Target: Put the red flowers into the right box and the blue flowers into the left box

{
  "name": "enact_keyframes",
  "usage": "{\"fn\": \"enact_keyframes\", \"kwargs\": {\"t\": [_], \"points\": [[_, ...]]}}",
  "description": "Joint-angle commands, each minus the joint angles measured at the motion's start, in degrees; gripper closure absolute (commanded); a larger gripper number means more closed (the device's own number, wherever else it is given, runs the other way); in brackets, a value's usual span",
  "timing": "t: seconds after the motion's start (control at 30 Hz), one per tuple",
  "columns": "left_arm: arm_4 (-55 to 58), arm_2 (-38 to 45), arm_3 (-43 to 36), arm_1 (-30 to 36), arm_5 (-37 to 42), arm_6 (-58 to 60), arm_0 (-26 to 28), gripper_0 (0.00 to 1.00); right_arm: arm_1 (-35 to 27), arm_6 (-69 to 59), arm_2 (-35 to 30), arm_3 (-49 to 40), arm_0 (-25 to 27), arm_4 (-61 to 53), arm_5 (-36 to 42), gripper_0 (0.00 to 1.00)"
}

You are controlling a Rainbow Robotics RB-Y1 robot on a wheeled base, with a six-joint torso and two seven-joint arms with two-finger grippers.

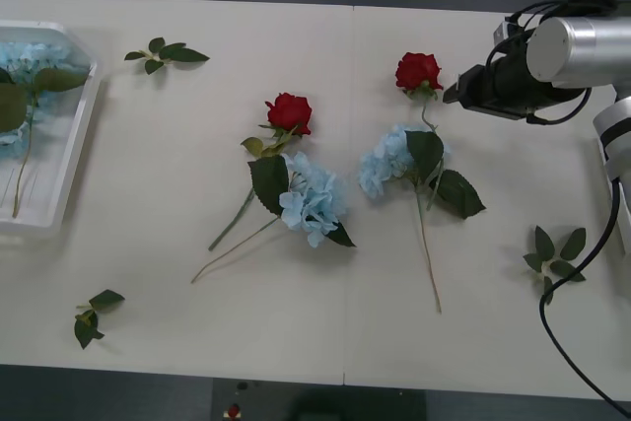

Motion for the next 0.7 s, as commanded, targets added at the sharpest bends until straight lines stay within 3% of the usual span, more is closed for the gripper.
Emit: {"fn": "enact_keyframes", "kwargs": {"t": [0.03,0.23,0.47,0.7], "points": [[0.75,-3.47,-7.0,5.89,1.05,-0.5,-0.24,0.0,1.56,1.74,1.29,2.14,-2.58,1.13,-4.44,0.0],[-1.01,-10.15,-12.28,6.85,1.05,8.38,-3.75,0.0,4.2,2.36,1.56,4.69,-3.02,4.3,-7.61,0.0],[-7.6,-21.58,-12.45,6.33,0.35,15.94,-12.54,0.0,7.19,2.53,1.56,4.69,-3.02,8.95,-7.52,0.0],[-17.01,-31.6,-12.45,-0.62,-0.62,17.69,-18.78,0.0,8.6,2.53,2.44,4.69,-3.02,10.71,-7.61,0.0]]}}
